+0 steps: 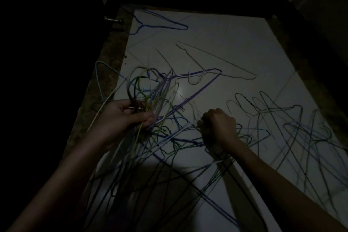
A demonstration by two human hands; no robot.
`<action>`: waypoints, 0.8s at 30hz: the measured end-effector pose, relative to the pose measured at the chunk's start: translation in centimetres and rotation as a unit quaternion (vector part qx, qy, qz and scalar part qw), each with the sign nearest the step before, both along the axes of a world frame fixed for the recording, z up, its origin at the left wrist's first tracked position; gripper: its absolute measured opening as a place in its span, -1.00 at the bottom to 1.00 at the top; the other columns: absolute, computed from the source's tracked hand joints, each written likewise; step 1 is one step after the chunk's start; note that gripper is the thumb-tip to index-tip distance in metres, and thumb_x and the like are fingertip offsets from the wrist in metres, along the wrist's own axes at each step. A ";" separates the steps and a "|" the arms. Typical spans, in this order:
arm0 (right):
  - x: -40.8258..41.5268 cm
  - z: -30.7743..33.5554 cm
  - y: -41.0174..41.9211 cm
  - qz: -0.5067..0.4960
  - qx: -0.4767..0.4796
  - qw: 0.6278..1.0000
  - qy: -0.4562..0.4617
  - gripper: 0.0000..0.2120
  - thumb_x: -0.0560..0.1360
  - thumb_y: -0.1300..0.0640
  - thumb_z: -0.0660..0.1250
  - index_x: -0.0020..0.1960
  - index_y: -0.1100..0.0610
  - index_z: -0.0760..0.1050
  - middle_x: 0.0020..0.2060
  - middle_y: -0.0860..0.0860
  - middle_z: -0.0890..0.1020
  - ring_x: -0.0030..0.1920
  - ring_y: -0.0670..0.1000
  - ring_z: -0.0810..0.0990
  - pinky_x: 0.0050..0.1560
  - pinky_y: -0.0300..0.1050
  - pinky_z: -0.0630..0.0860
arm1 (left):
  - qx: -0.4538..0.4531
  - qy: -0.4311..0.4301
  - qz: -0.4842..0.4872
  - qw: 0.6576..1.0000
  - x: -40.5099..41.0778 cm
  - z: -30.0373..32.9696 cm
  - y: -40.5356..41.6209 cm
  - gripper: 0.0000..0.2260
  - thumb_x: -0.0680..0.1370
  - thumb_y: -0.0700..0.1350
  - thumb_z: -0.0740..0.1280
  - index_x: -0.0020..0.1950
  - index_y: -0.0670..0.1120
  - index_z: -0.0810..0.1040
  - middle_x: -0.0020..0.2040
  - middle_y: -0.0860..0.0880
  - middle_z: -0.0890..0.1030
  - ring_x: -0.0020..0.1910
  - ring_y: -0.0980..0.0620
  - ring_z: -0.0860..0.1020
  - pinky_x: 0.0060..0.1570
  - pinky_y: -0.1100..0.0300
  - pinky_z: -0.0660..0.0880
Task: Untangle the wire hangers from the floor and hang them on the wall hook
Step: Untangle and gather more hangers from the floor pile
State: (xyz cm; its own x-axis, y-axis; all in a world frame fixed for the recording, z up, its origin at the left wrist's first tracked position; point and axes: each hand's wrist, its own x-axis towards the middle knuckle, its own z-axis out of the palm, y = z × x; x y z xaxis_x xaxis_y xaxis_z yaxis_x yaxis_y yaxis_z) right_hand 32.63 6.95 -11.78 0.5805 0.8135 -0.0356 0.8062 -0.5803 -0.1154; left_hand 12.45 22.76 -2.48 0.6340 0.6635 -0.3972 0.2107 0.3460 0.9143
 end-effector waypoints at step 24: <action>2.4 3.0 0.8 -0.053 0.040 0.998 -0.001 -0.87 0.49 0.23 0.24 -0.07 0.27 0.52 -0.05 0.13 0.56 0.04 0.12 0.49 -0.26 -0.15 0.25 | 0.077 0.063 -0.036 0.994 -0.4 3.4 1.2 -0.88 0.41 -0.45 0.33 -0.11 -0.29 0.51 -0.30 -0.23 0.66 -0.27 -0.14 0.64 -0.09 0.10 0.58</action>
